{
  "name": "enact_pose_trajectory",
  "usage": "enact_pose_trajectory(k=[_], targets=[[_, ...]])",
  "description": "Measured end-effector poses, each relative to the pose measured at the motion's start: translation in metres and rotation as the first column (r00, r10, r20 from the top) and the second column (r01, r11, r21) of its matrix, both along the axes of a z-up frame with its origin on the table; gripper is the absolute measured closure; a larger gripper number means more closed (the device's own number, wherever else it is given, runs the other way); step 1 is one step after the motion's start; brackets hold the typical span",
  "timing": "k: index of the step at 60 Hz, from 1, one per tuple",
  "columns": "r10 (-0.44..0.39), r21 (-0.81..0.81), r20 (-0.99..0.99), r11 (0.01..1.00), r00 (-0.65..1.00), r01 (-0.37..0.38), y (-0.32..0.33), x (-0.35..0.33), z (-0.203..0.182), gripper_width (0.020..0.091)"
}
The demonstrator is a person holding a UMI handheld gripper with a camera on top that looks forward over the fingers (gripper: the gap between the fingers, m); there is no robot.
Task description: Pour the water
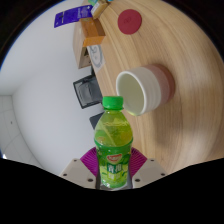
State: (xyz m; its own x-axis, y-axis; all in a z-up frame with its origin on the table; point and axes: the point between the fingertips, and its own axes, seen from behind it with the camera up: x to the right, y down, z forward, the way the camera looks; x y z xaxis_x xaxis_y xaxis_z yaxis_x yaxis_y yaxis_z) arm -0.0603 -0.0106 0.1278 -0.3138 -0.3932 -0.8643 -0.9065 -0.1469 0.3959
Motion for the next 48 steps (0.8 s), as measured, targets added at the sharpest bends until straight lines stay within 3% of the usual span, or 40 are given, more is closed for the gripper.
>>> enact_pose_trajectory(k=[7, 12, 22, 31, 35, 43, 48], targets=[[0.095, 0.068, 0.275, 0.991, 0.957, -0.118, -0.006, 0.003, 0.027, 0.0746], [0.089, 0.154, 0.511, 0.969, 0.855, -0.193, -0.006, 0.022, 0.070, 0.0741], [0.034, 0.132, 0.918, 0.913, 0.395, -0.386, 0.001, 0.074, 0.116, 0.0711], [-0.054, 0.011, 0.993, 0.931, -0.109, -0.364, 0.004, 0.156, 0.121, 0.0710], [-0.030, -0.061, 0.958, 0.951, -0.286, -0.304, 0.005, 0.185, 0.124, 0.0687], [-0.018, -0.059, 0.958, 0.964, -0.287, -0.258, 0.005, 0.236, 0.092, 0.0689], [0.032, -0.095, 0.963, 0.969, -0.267, -0.227, 0.007, 0.263, 0.058, 0.0687]])
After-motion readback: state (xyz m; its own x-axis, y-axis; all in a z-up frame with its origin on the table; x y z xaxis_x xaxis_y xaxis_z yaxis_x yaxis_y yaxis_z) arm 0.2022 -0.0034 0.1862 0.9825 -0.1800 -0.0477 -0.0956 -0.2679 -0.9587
